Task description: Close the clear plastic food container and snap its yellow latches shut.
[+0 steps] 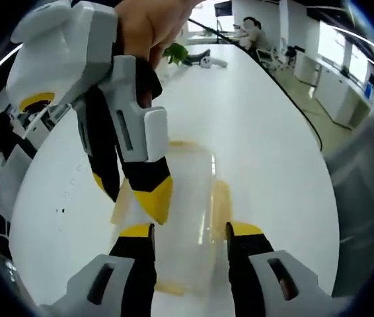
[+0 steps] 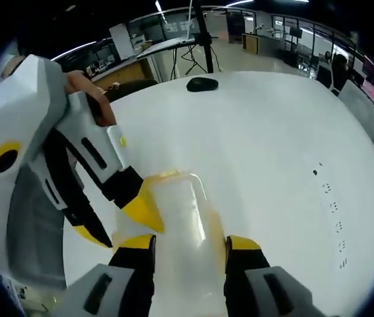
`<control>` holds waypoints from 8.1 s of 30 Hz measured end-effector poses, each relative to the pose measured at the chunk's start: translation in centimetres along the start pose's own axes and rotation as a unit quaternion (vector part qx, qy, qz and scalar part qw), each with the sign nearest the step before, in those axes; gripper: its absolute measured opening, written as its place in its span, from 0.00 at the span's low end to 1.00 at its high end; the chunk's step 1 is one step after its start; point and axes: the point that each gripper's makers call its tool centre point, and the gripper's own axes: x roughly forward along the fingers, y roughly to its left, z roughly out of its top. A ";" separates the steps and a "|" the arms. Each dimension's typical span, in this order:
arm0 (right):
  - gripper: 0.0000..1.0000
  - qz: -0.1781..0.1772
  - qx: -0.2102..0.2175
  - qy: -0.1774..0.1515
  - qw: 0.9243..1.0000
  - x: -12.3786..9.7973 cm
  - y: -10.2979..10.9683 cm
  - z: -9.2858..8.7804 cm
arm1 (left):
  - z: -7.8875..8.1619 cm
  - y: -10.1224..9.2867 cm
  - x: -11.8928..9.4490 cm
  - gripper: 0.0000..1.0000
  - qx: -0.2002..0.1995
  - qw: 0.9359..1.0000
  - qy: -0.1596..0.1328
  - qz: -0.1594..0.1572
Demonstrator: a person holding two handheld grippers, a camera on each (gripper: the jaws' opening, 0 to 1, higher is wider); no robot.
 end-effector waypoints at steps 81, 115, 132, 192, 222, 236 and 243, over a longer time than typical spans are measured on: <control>0.54 -0.025 -0.033 0.011 0.999 -2.3 1.7 -1.4 | -1.2 0.1 -1.3 0.50 0.044 0.999 0.006 0.002; 0.67 -0.071 -0.065 0.050 0.994 -3.3 3.9 -5.5 | -2.3 2.9 -1.6 0.66 0.060 0.997 0.048 -0.026; 0.73 -0.107 -0.100 0.076 0.986 -1.6 3.0 -7.3 | -3.8 2.7 0.4 0.76 0.103 0.990 0.082 -0.057; 0.72 -0.092 -0.124 0.068 0.986 5.7 5.7 3.8 | -14.8 3.3 -7.6 0.73 0.080 0.990 0.112 -0.020; 0.72 -0.100 -0.120 0.071 0.985 5.9 2.5 5.4 | -15.4 7.0 -7.4 0.74 0.081 0.991 0.103 -0.020; 0.73 -0.102 -0.124 0.074 0.984 5.9 1.9 5.4 | -15.2 7.3 -7.3 0.74 0.079 0.991 0.104 -0.015; 0.75 -0.111 -0.124 0.063 0.984 5.6 1.8 5.6 | -14.9 7.3 -7.5 0.74 0.069 0.993 0.097 -0.018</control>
